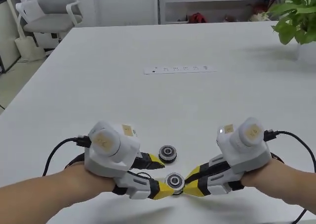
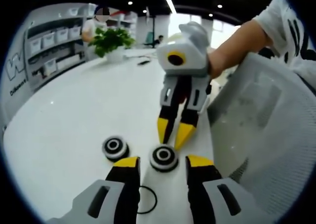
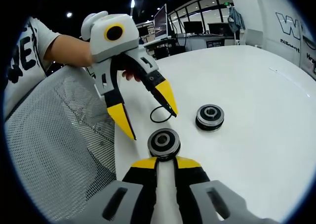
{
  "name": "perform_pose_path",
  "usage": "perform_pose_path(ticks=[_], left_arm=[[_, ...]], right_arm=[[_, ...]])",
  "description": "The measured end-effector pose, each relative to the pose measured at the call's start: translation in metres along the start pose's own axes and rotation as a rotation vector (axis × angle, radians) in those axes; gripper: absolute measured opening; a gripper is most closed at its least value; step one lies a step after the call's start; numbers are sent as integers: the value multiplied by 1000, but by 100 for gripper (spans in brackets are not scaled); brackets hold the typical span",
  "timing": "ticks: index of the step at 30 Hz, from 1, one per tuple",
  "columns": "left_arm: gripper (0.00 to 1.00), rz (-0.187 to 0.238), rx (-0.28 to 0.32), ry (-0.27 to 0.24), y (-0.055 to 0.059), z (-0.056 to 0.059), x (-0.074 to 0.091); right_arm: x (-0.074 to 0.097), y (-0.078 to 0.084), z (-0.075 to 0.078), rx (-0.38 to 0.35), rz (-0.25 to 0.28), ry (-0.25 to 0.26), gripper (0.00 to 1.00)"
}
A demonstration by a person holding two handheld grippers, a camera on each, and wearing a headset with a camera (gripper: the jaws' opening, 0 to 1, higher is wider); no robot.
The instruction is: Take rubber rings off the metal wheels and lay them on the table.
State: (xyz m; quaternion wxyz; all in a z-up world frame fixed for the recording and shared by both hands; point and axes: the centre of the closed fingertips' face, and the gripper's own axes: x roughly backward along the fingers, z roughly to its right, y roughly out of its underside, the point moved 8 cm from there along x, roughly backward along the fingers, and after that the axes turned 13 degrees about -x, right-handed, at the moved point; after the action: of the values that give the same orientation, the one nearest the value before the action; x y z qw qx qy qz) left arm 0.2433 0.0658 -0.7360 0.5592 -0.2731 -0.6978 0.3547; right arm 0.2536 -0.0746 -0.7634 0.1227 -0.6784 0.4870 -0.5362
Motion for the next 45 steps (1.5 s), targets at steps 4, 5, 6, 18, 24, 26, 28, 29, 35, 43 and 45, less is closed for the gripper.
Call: perform_pose_path(ticks=[4, 5, 6, 18, 24, 26, 28, 29, 35, 43, 45], left_arm=[[33, 1, 7, 6, -2, 2, -5], [32, 0, 3, 8, -1, 2, -6], [31, 1, 1, 9, -2, 3, -7], [22, -11, -15, 4, 1, 7, -13], [17, -18, -33, -19, 0, 7, -15], [16, -19, -26, -29, 0, 6, -15], [14, -21, -26, -47, 0, 6, -16], [14, -22, -40, -44, 0, 6, -15], [14, -25, -48, -57, 0, 8, -15], [13, -28, -59, -69, 1, 8, -14], [13, -29, -60, -71, 1, 8, -14]], right_arm=[[0, 0, 1, -1, 4, 3, 9], [0, 1, 1, -3, 6, 3, 9], [0, 1, 0, -4, 8, 4, 9], [1, 1, 1, -17, 19, 7, 7], [1, 1, 1, -20, 22, 11, 7], [1, 1, 1, -20, 22, 12, 6], [1, 2, 1, -26, 19, 13, 4], [1, 1, 1, -26, 21, 14, 4], [2, 2, 1, -58, 21, 18, 1], [2, 4, 5, -168, 56, 15, 0], [2, 4, 5, -185, 62, 14, 0]])
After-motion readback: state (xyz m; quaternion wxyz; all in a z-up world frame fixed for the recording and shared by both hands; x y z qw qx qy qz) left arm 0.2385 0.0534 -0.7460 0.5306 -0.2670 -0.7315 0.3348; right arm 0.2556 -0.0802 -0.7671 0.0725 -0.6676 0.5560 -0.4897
